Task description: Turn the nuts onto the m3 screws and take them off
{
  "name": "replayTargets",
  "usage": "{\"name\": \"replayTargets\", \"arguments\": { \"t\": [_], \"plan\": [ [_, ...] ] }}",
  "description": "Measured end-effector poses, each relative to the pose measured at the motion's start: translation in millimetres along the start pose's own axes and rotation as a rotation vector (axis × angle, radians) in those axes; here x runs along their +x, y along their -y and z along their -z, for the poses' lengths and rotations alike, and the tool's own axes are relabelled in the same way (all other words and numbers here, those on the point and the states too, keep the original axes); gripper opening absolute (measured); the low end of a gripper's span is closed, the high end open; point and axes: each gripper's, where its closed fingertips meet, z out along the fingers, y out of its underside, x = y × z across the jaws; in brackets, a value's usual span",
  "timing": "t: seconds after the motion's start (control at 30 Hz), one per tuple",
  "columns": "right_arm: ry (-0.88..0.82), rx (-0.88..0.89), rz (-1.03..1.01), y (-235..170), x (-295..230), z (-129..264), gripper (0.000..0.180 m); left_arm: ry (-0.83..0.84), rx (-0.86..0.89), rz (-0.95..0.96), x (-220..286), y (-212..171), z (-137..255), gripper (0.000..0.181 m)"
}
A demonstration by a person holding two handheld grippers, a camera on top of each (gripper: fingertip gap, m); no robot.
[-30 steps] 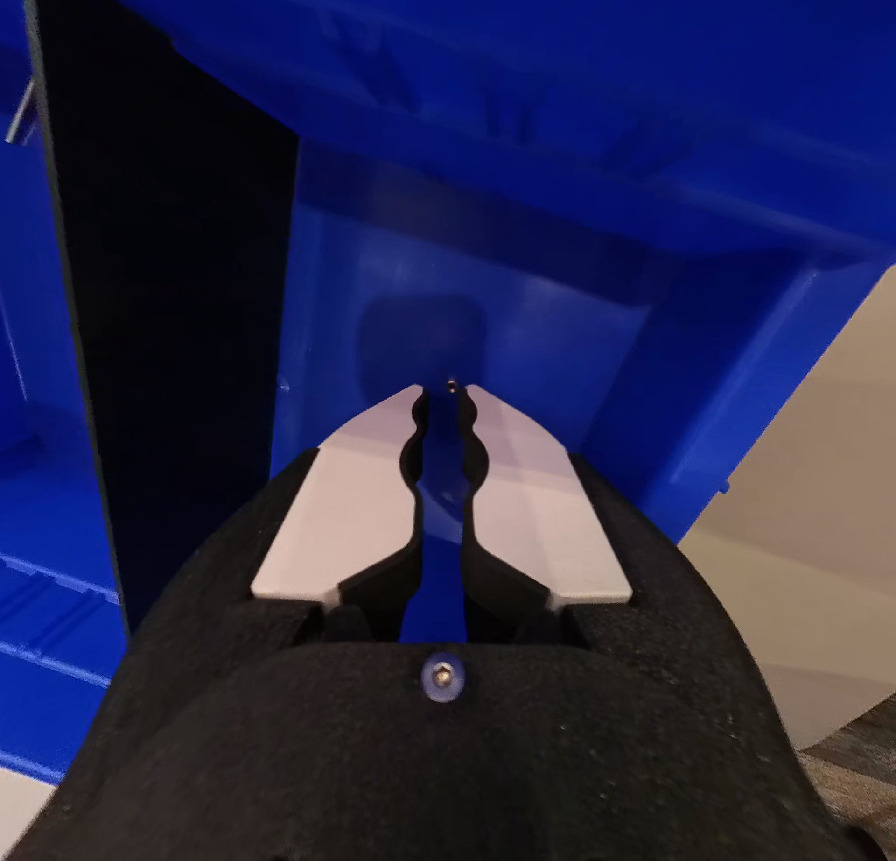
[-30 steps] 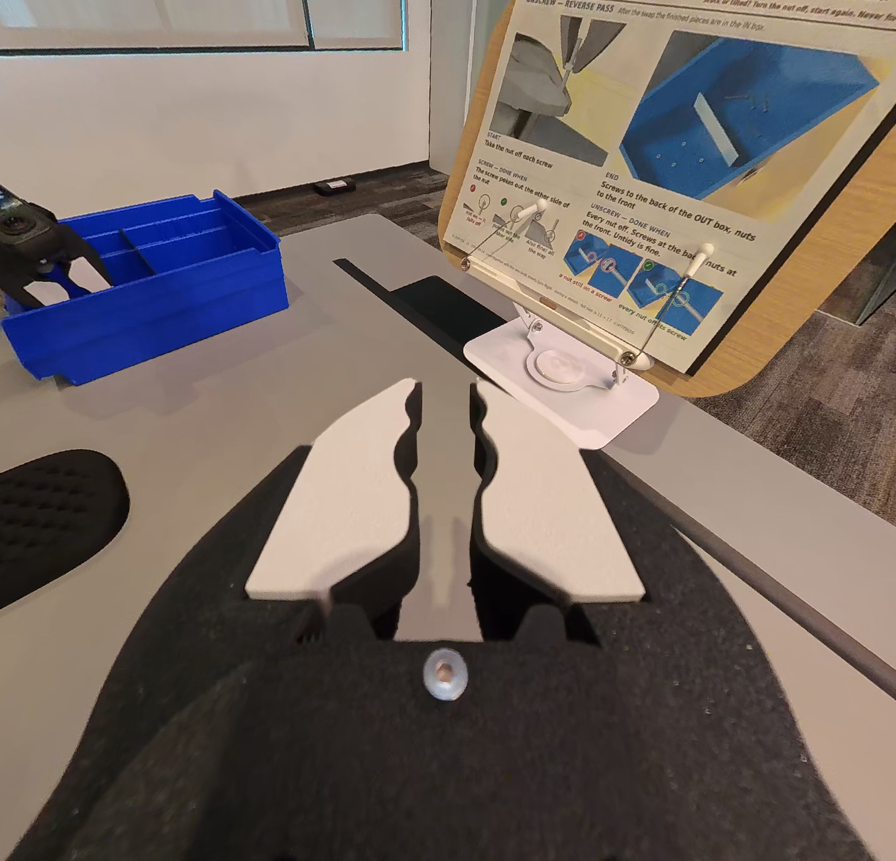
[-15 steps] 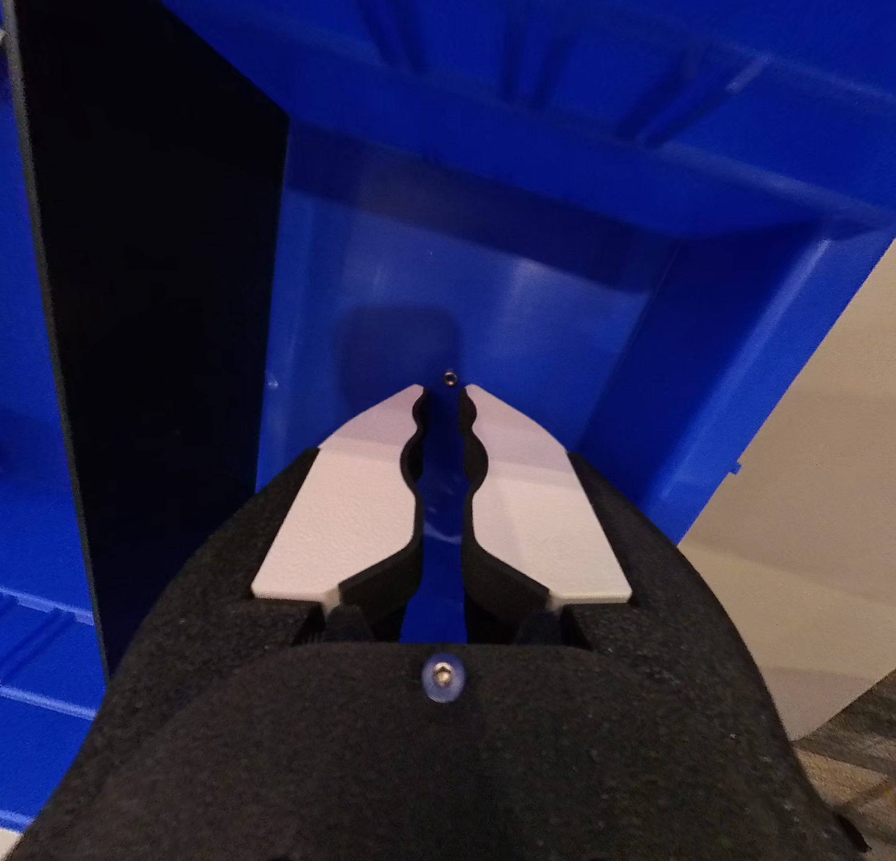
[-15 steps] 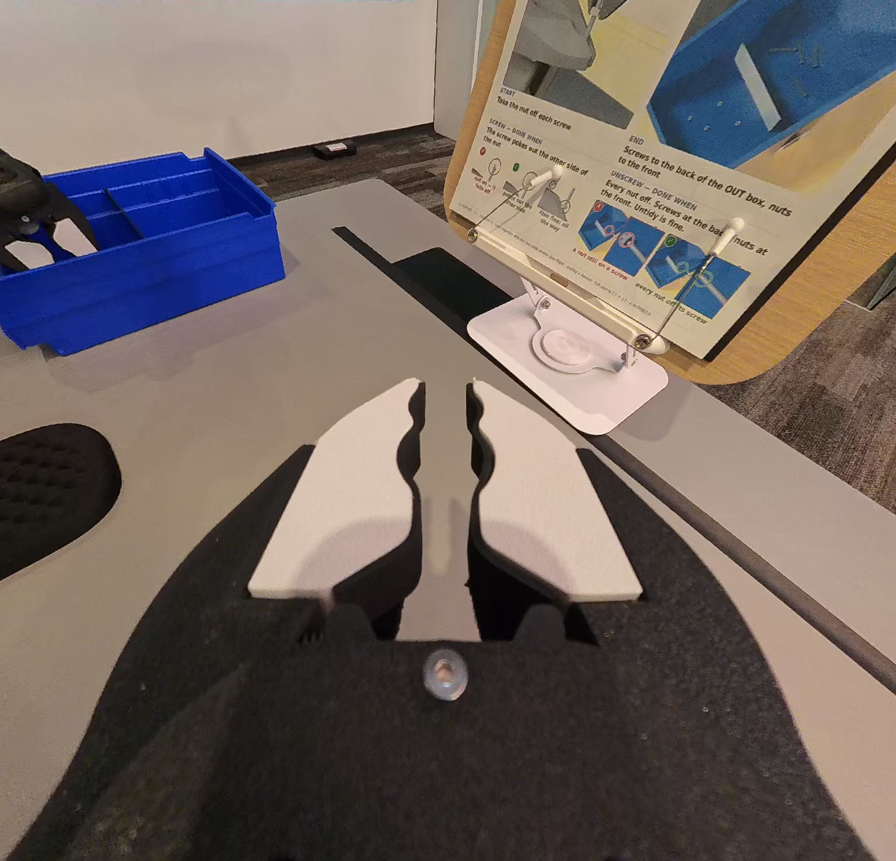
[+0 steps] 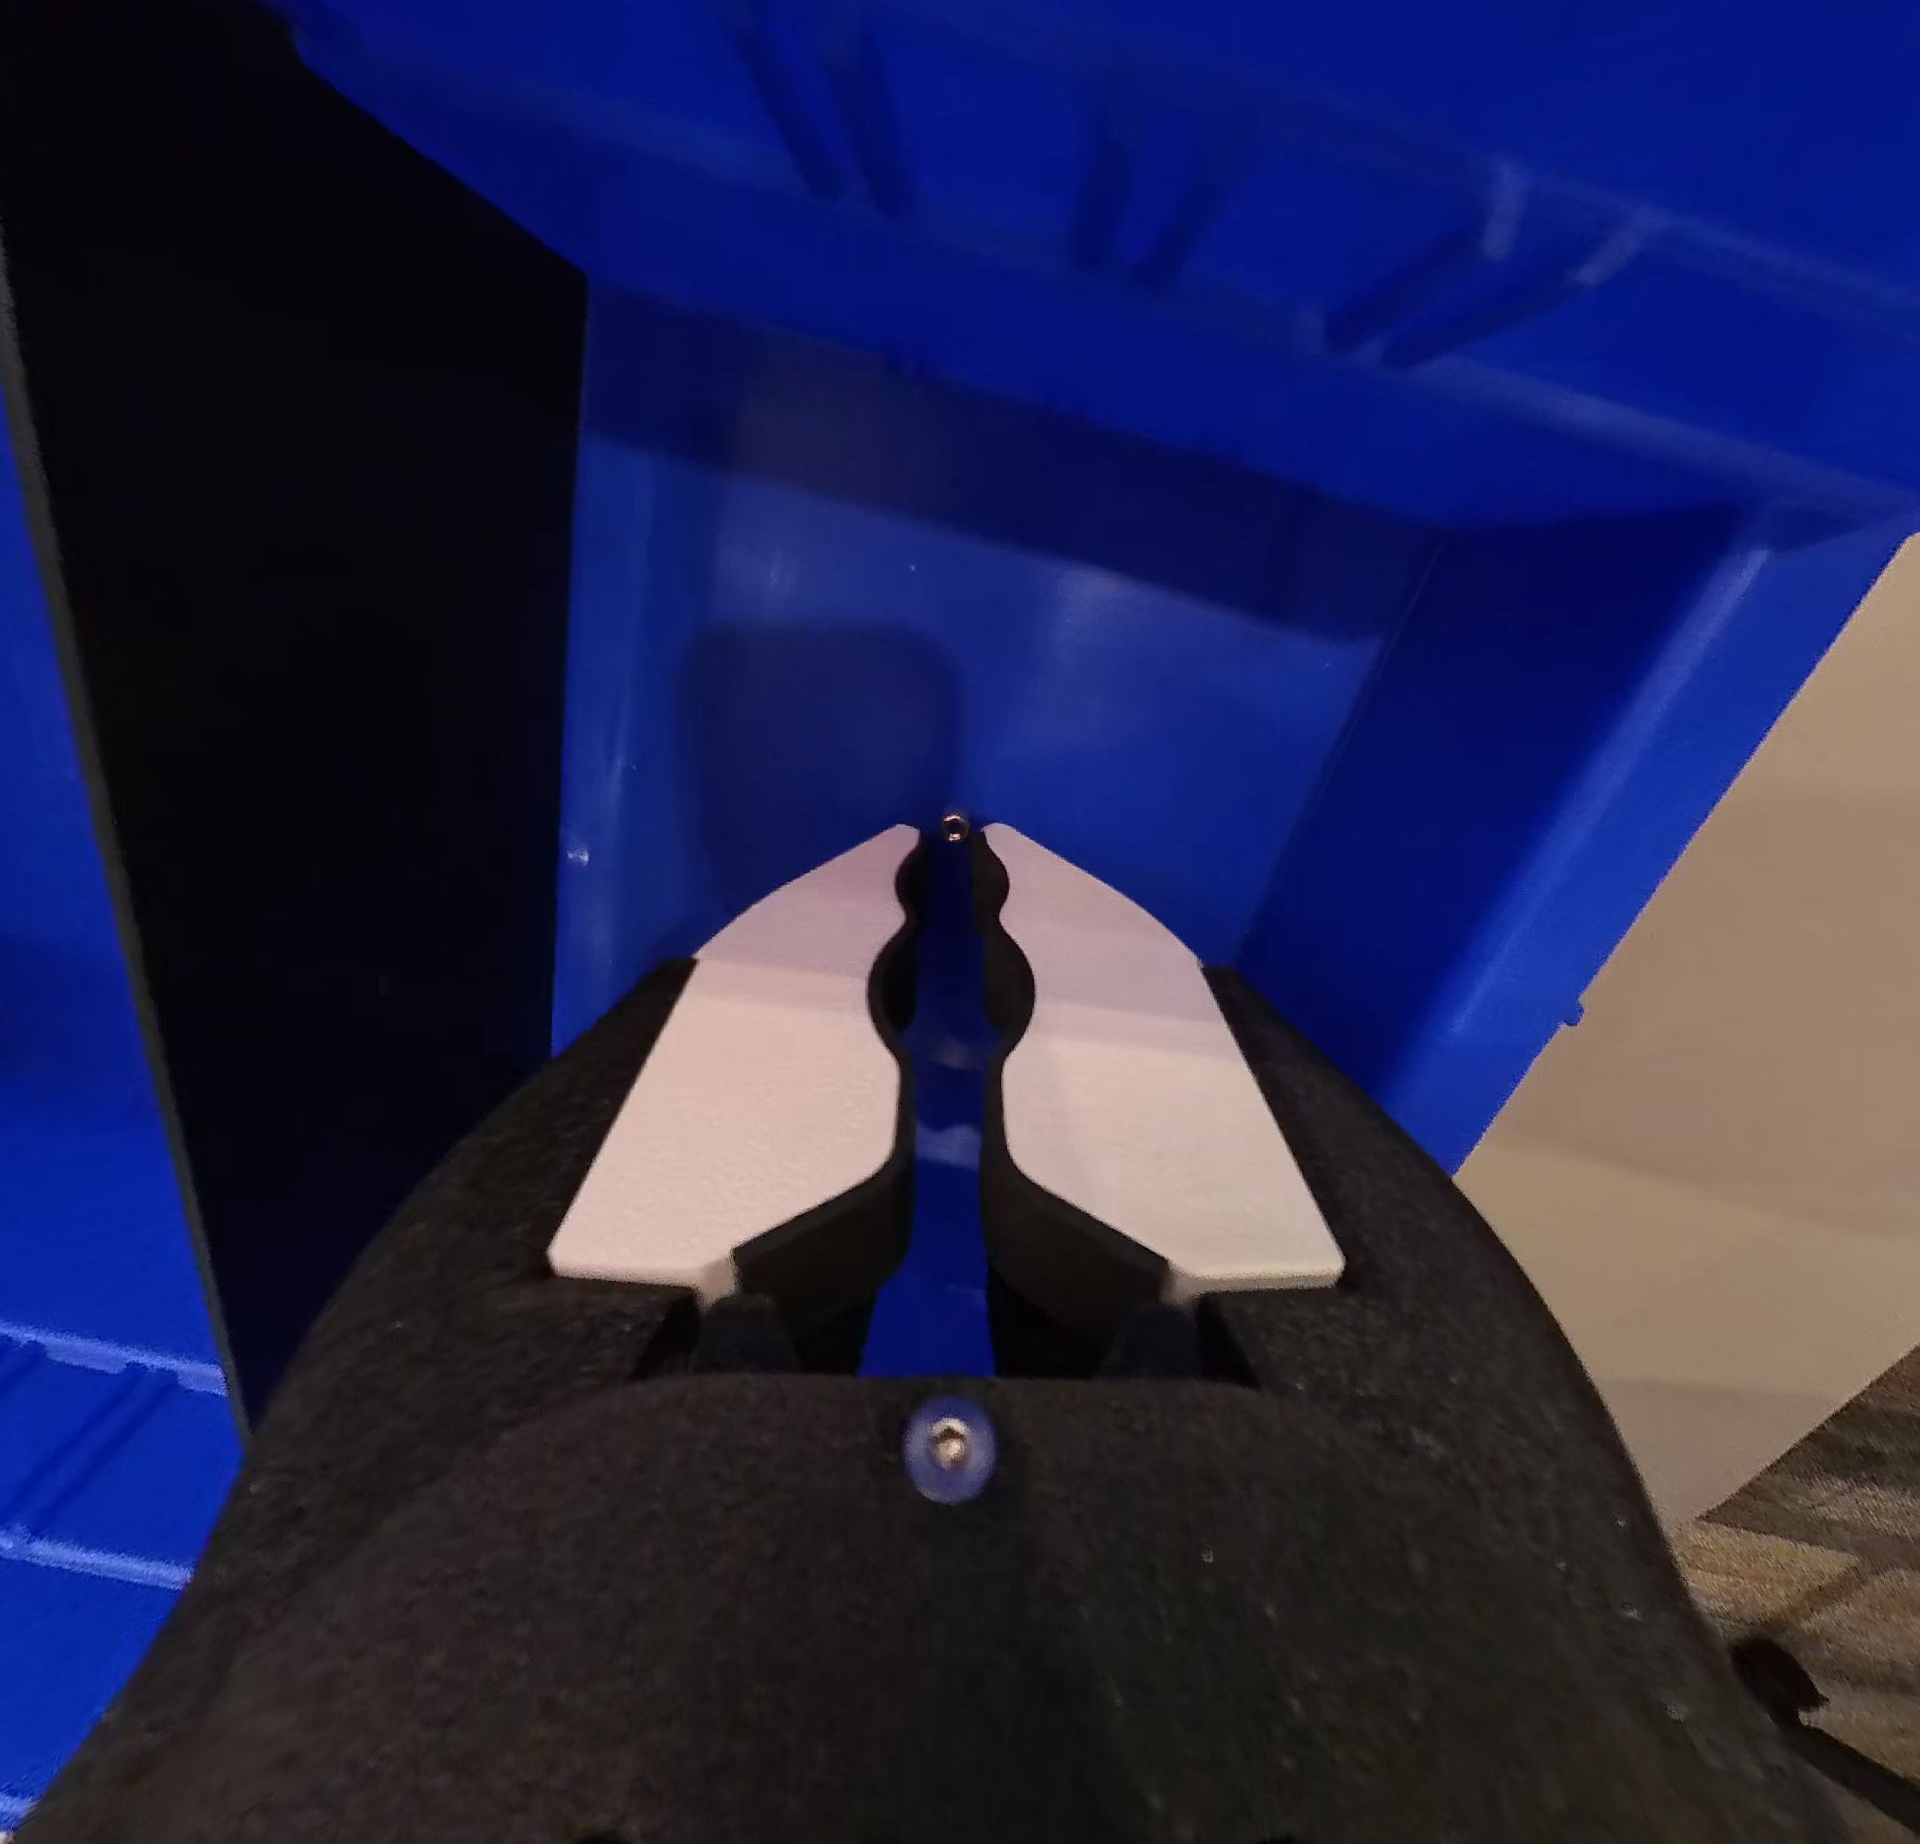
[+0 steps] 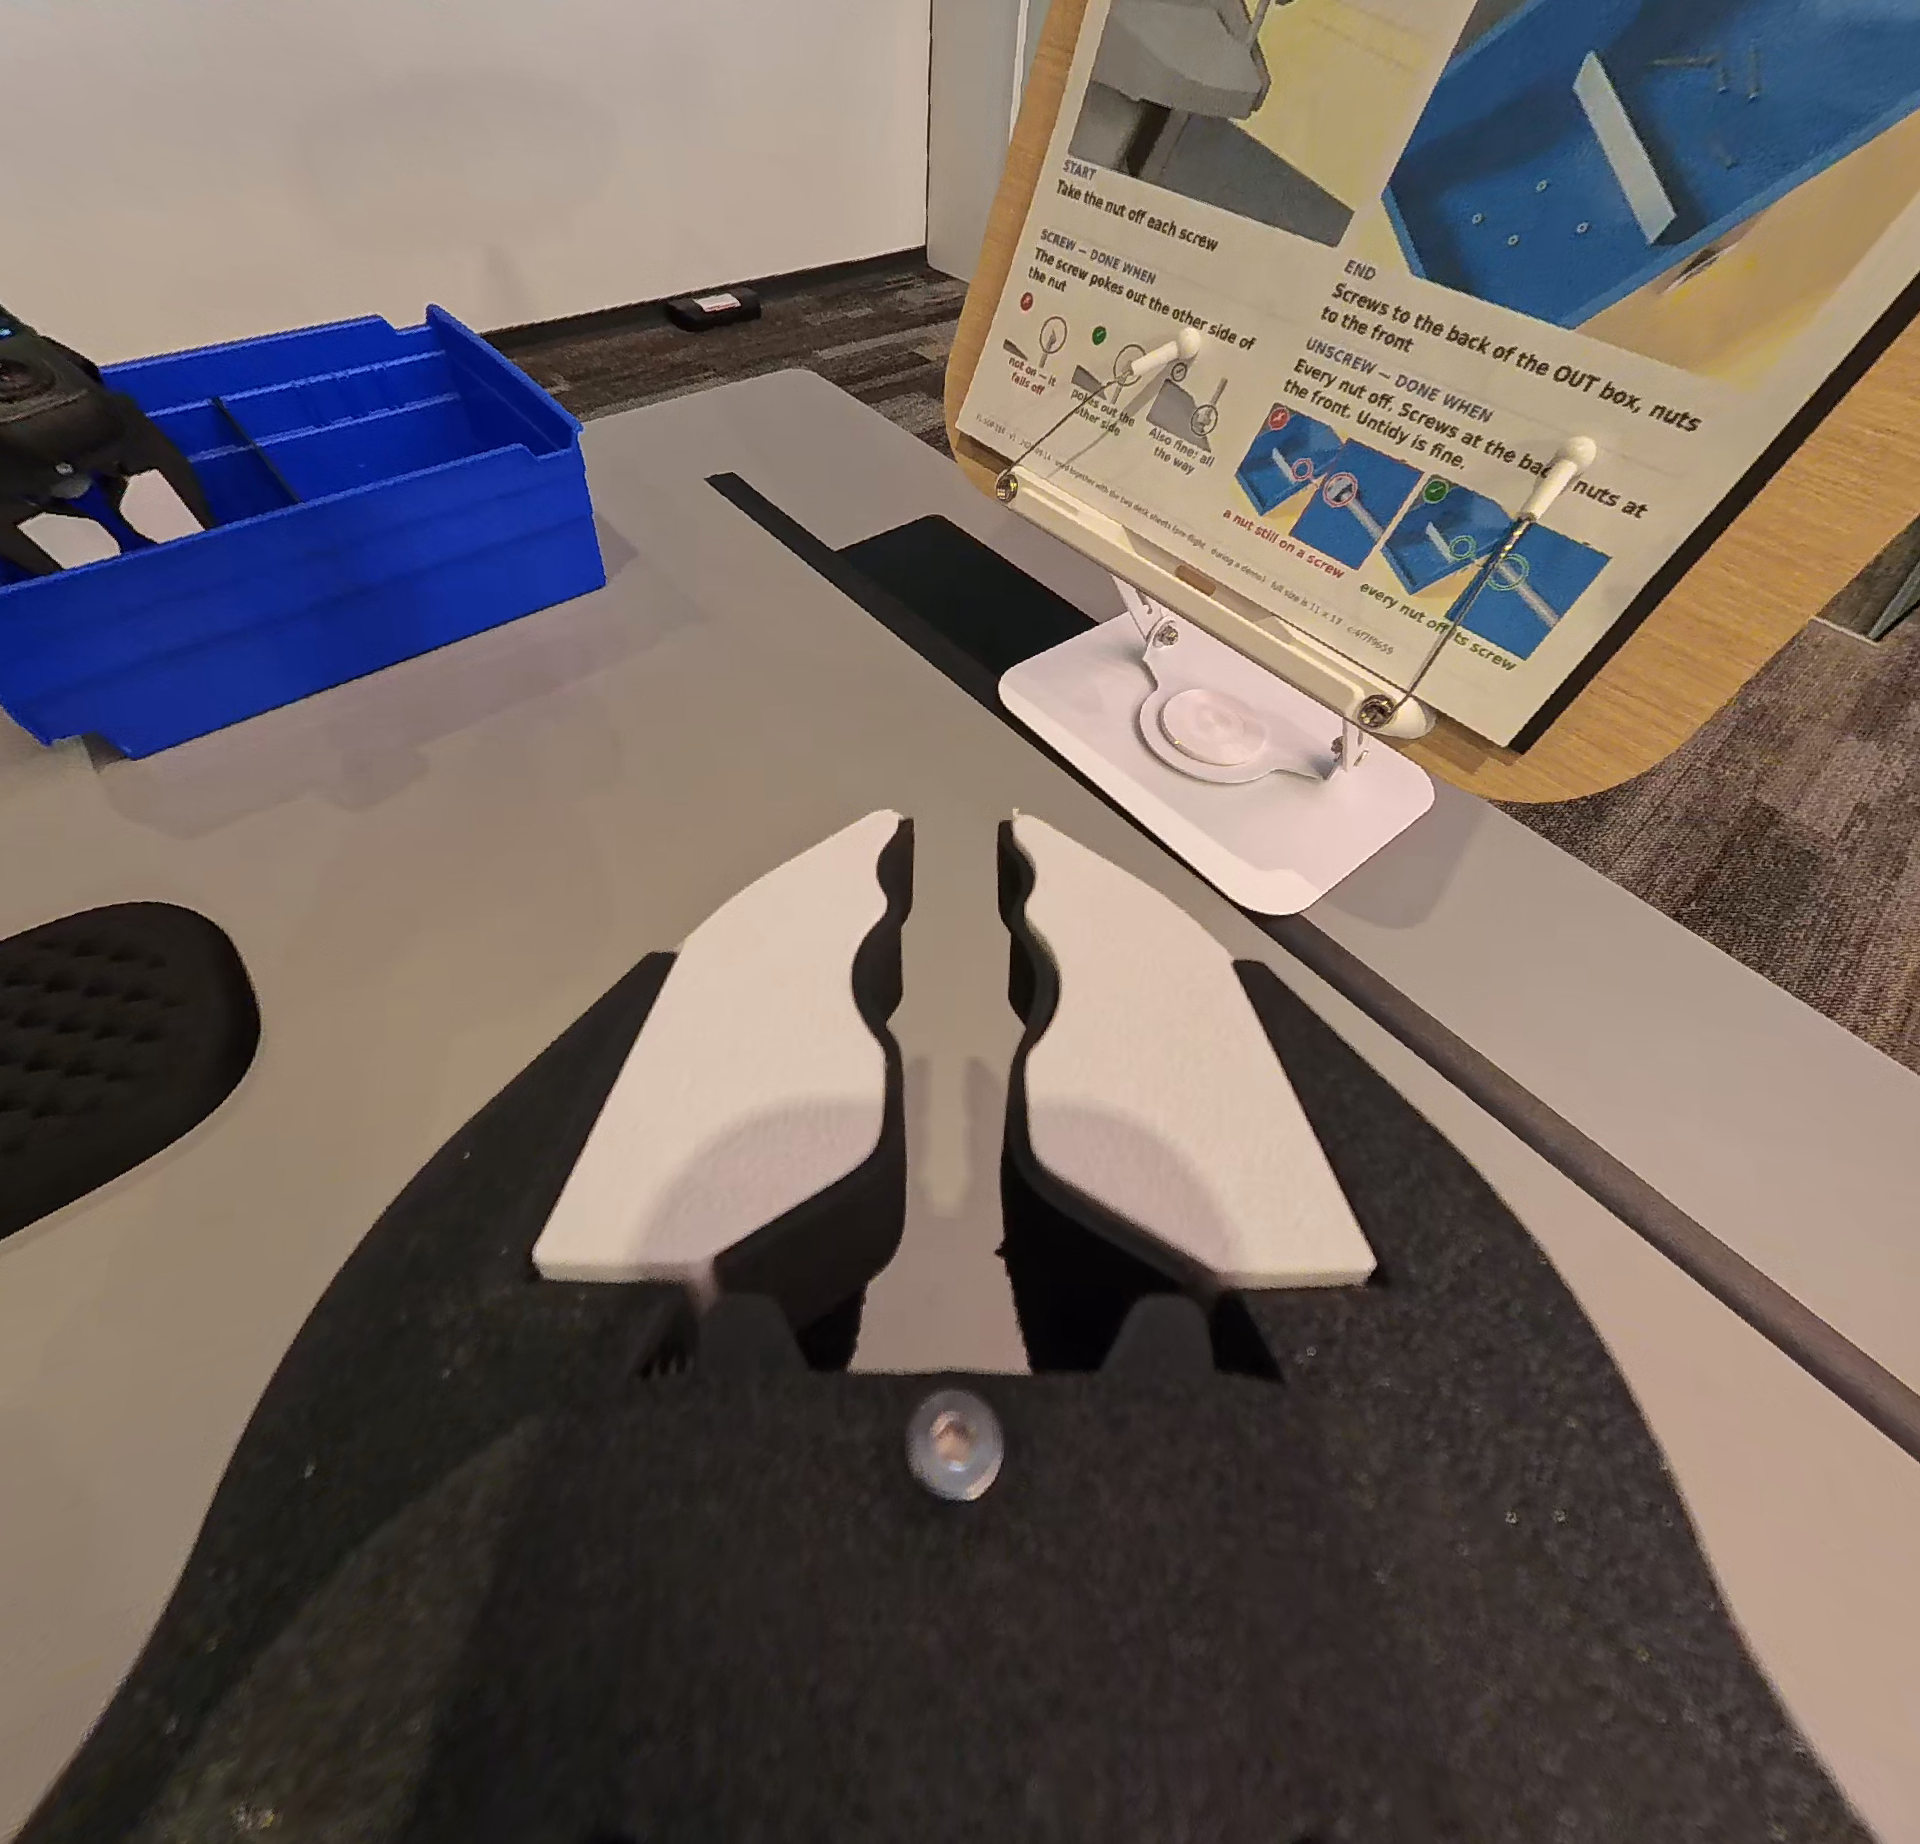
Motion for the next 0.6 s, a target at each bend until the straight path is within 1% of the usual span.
{"name": "replayTargets", "arguments": {
  "t": [0.4, 0.6],
  "plan": [
    [0.011, -0.019, -0.002, -3.7, -0.8, -1.3, 0.012, -0.016, -0.031, -0.053, 0.7, 0.3, -0.9, 0.006],
    [0.013, -0.016, -0.006, -3.6, -0.4, -0.3, 0.011, -0.021, -0.003, -0.022, 0.7, 0.4, -0.8, 0.005]
  ]
}}
